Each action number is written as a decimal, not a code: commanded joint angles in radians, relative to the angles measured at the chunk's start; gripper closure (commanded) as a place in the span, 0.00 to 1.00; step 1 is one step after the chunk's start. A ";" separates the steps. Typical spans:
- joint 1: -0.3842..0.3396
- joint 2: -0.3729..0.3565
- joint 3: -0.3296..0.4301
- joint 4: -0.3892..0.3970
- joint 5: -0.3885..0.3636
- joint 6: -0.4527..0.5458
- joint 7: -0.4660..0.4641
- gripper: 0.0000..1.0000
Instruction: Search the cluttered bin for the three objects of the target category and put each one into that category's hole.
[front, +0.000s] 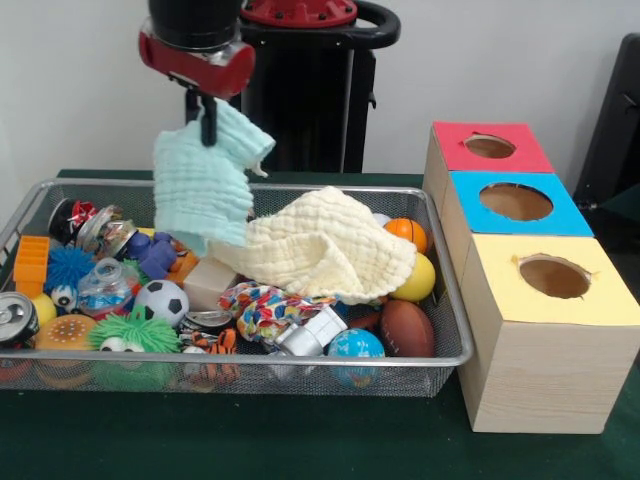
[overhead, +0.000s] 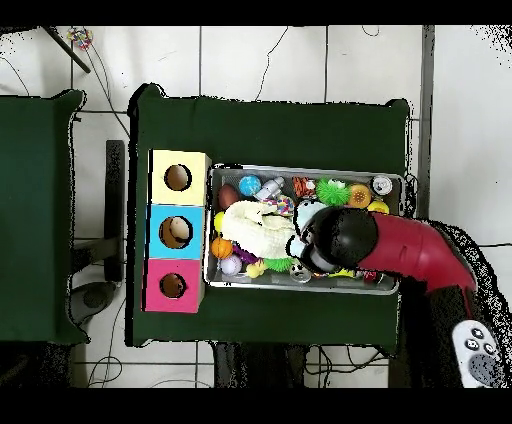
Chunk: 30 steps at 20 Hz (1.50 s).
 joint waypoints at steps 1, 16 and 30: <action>-0.103 0.031 0.047 0.158 -0.149 -0.120 -0.231 1.00; -0.212 0.115 0.155 0.190 -0.228 -0.234 -0.195 0.00; -0.110 0.055 0.156 0.101 -0.178 -0.220 -0.048 0.00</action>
